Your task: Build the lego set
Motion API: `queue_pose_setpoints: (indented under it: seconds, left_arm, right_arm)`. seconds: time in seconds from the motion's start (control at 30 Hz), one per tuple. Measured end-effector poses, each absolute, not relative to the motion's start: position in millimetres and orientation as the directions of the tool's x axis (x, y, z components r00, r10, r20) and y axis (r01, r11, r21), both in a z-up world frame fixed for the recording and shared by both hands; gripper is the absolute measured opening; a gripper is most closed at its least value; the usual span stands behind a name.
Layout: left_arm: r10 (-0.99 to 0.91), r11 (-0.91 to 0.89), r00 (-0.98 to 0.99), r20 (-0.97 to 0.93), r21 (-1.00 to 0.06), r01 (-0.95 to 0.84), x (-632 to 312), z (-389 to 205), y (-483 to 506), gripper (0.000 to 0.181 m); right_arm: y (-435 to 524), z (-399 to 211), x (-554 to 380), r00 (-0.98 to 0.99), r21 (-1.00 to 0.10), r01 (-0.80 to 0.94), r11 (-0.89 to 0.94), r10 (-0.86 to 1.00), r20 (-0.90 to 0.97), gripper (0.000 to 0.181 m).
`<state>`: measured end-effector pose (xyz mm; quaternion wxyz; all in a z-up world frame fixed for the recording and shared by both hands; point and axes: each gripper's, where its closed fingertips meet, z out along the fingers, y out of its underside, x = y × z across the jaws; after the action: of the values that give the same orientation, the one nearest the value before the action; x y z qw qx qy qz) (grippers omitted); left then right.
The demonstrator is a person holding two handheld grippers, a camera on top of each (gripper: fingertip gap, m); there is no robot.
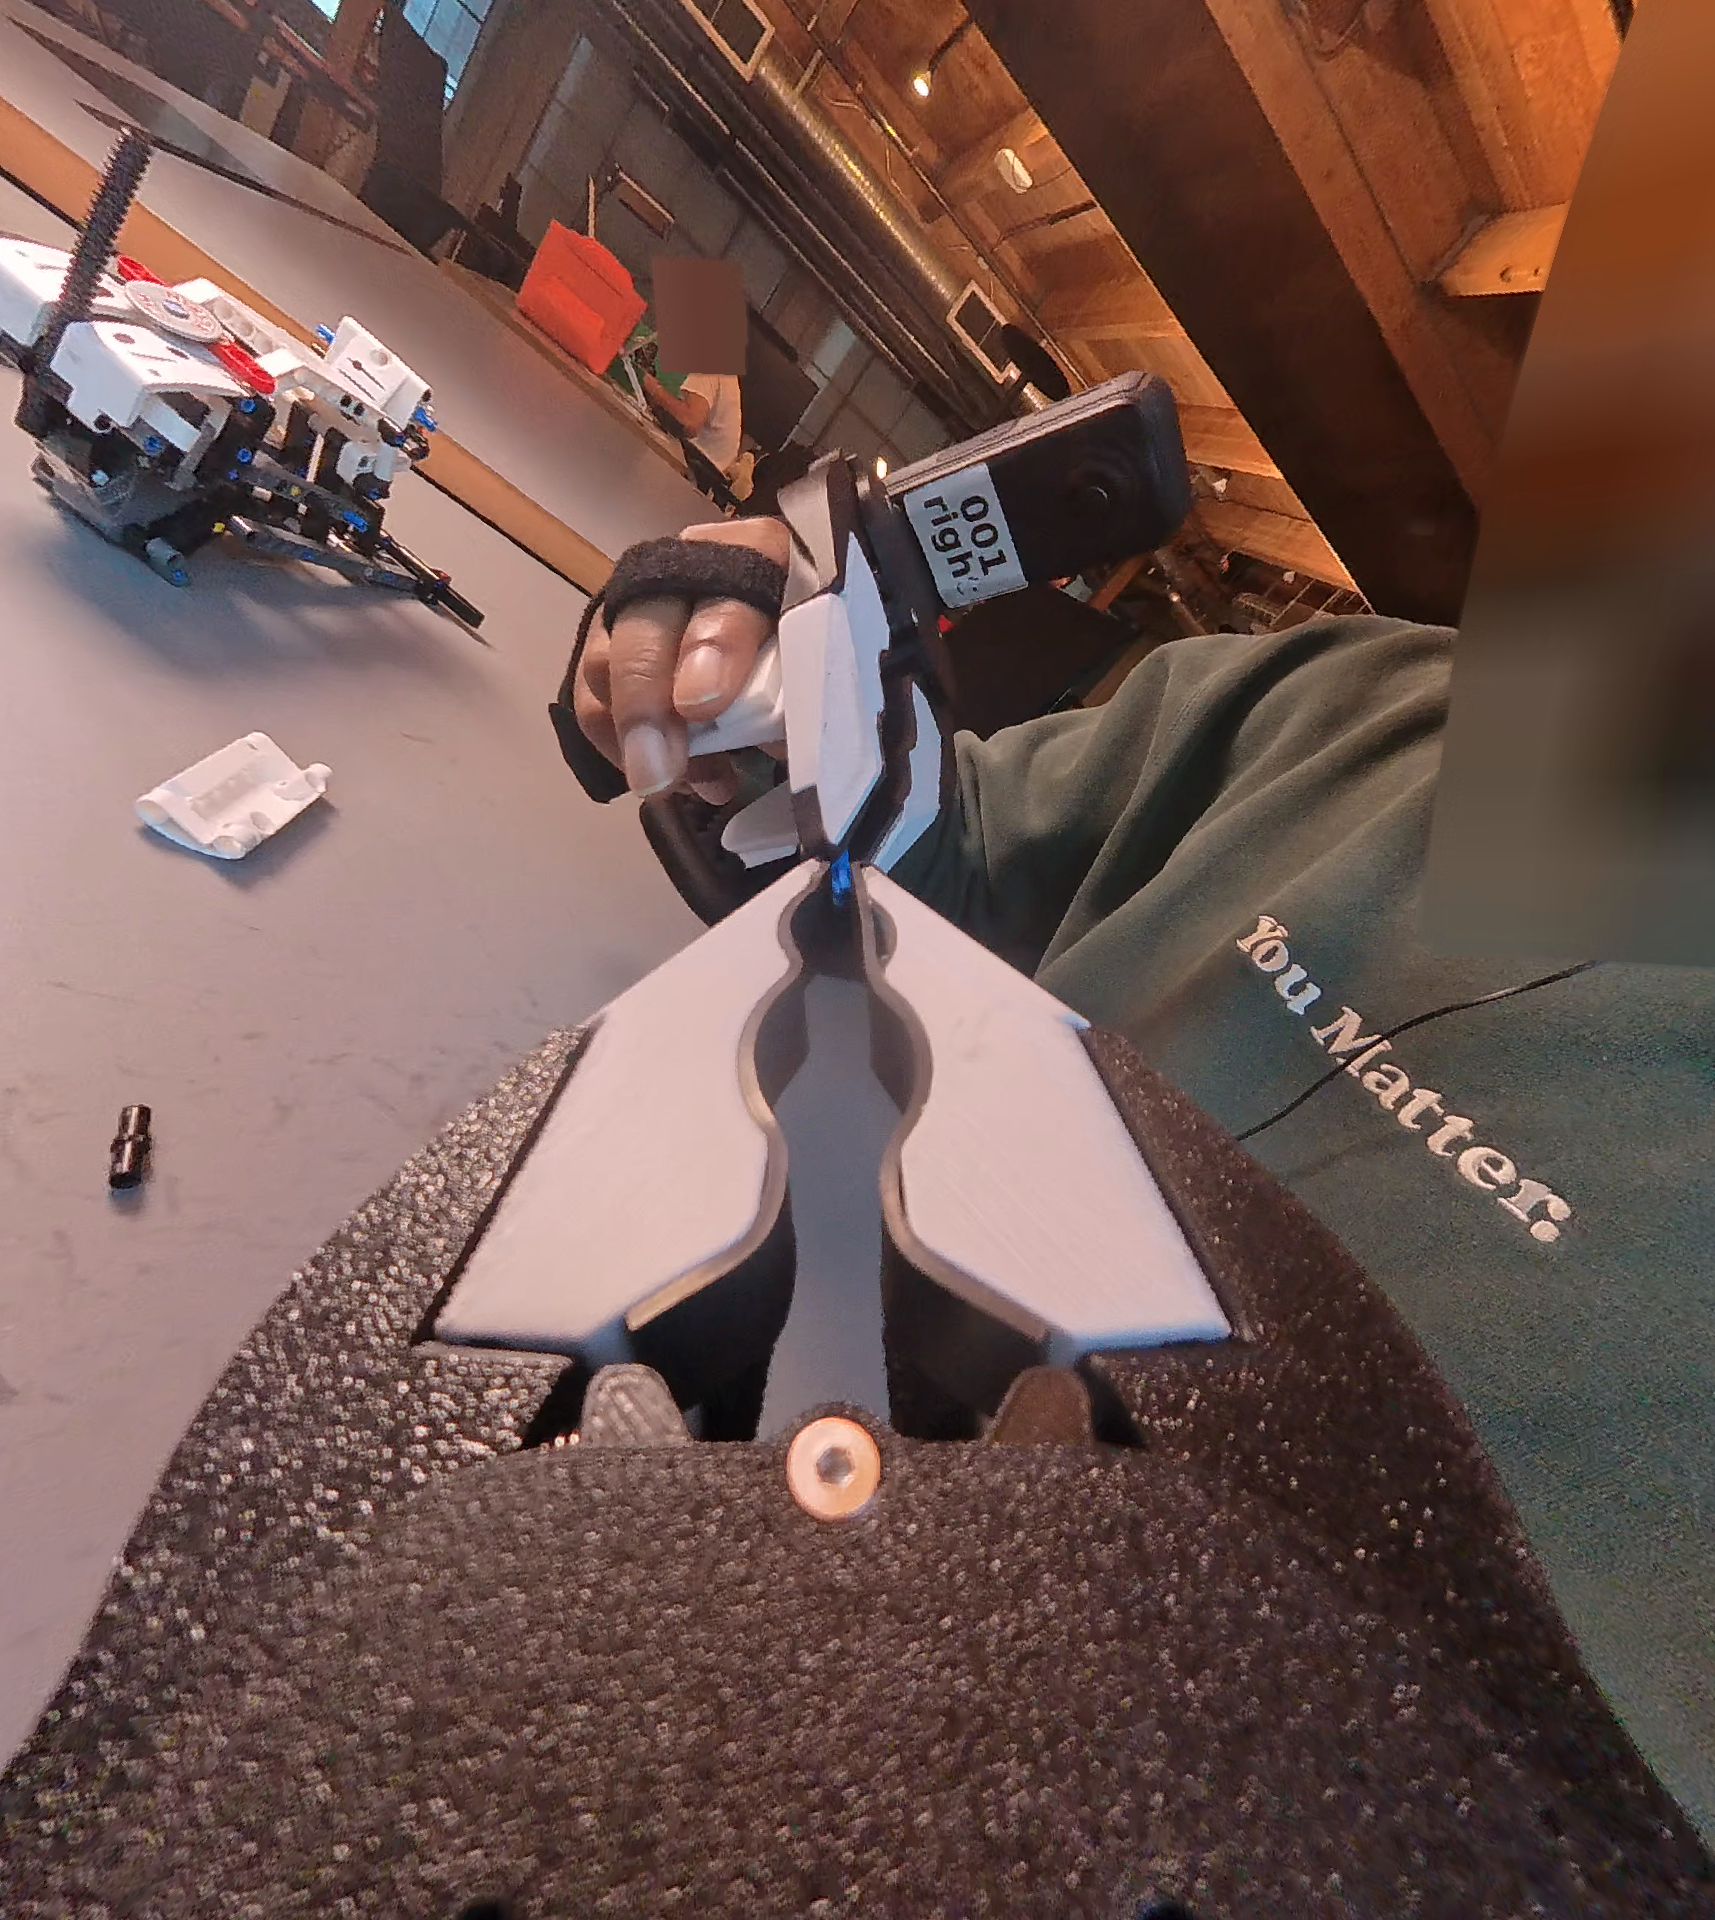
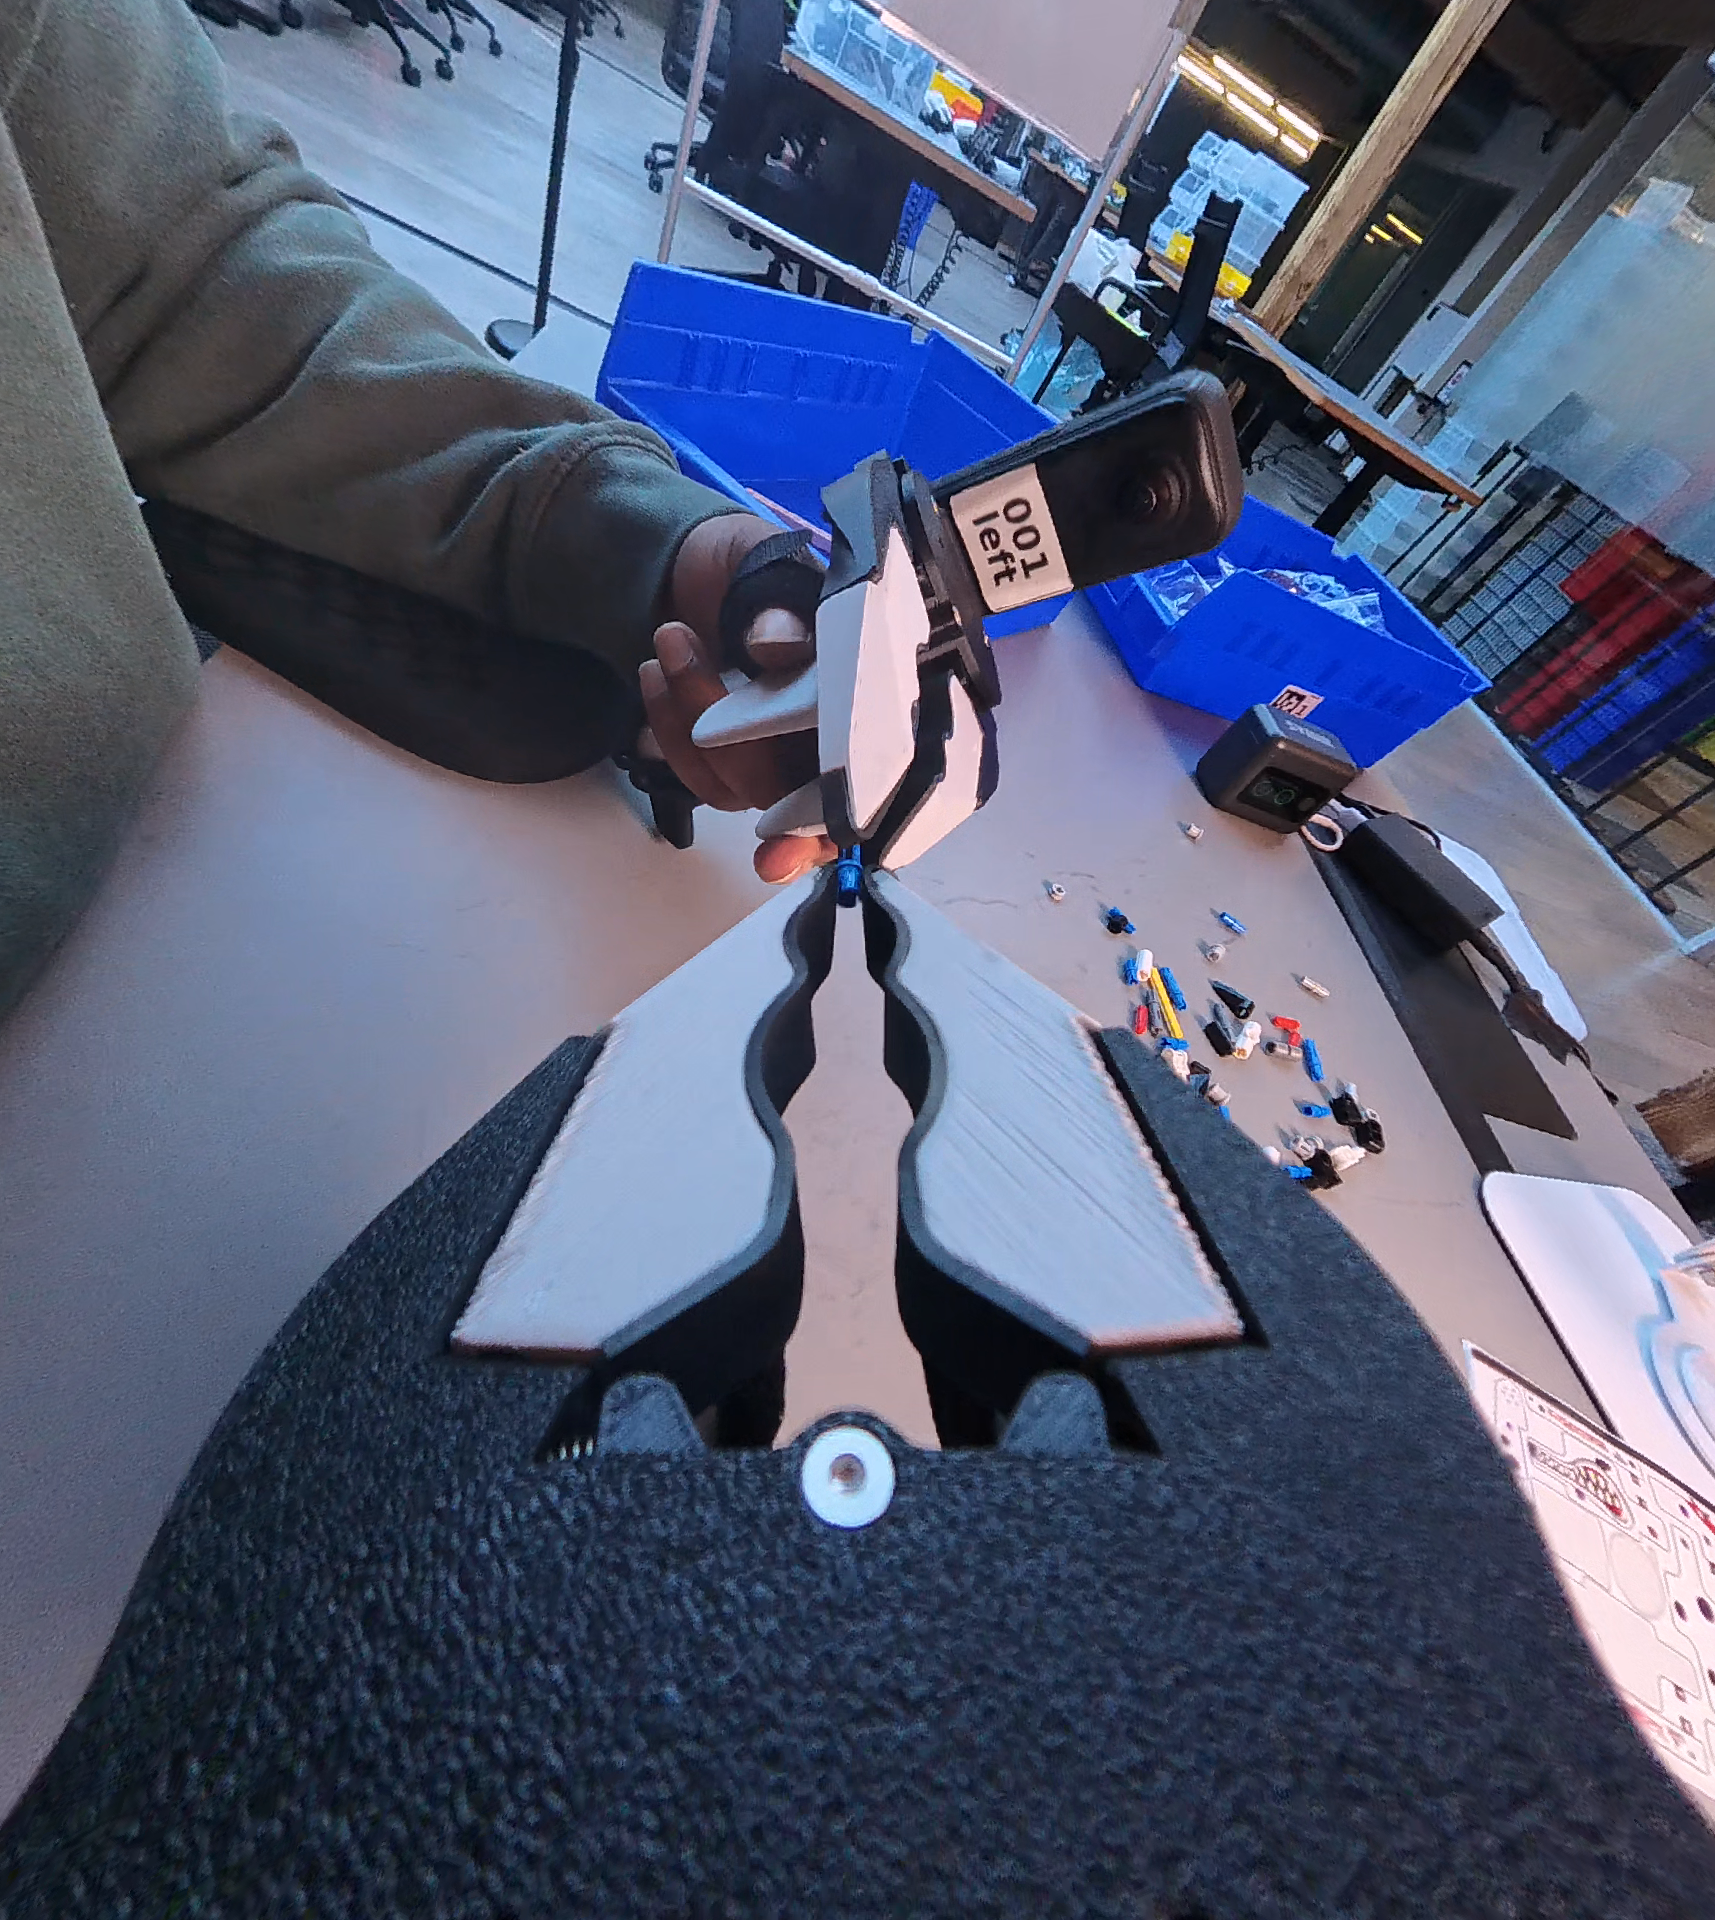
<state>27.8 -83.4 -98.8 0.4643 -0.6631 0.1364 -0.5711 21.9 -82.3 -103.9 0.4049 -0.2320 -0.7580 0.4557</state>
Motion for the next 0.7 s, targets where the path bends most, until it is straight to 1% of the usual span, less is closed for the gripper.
queue_pose_setpoints:
  seconds: [0.2, 0.3, 0.33, 0.4, 0.47, 0.5, 0.6, 0.7]
  left_arm:
    - [-0.693, -0.537, 0.311, 0.650, -0.754, 0.378, 25.0, -99.4, -79.5, 0.003]
    - [-0.673, -0.513, 0.392, 0.627, -0.778, 0.363, 20.4, -105.6, -72.5, 0.005]
    - [-0.662, -0.498, 0.447, 0.602, -0.798, 0.340, 17.3, -109.7, -69.1, 0.009]
    - [-0.647, -0.465, 0.576, 0.500, -0.857, 0.222, 11.2, -123.1, -65.8, 0.015]
    - [-0.625, -0.430, 0.710, 0.324, -0.902, 0.033, 3.3, -143.7, -63.4, 0.018]
    - [-0.620, -0.420, 0.751, 0.225, -0.905, -0.075, 0.2, -155.3, -63.4, 0.018]
    - [-0.650, -0.390, 0.760, -0.002, -0.858, -0.335, 2.2, -183.5, -66.7, 0.019]
    - [-0.702, -0.358, 0.706, -0.098, -0.808, -0.468, 10.7, -199.4, -73.2, 0.016]
  right_arm:
    - [-80.0, -103.4, 19.4, -0.547, -0.889, -0.011, 0.457, 0.741, 0.388, 0.004]
    - [-73.7, -108.9, 16.6, -0.552, -0.905, 0.037, 0.424, 0.764, 0.335, 0.004]
    - [-70.2, -111.4, 16.3, -0.554, -0.909, 0.058, 0.413, 0.771, 0.315, 0.004]
    - [-57.5, -114.0, 15.4, -0.535, -0.913, 0.094, 0.396, 0.794, 0.289, 0.004]
    - [-44.6, -119.0, 17.8, -0.524, -0.912, 0.142, 0.385, 0.811, 0.261, 0.004]
    - [-39.2, -122.7, 19.7, -0.518, -0.908, 0.163, 0.387, 0.817, 0.255, 0.004]
    - [-31.5, -139.6, 27.9, -0.522, -0.885, 0.232, 0.403, 0.819, 0.237, 0.004]
    - [-35.1, -159.7, 35.7, -0.553, -0.856, 0.292, 0.427, 0.805, 0.213, 0.004]
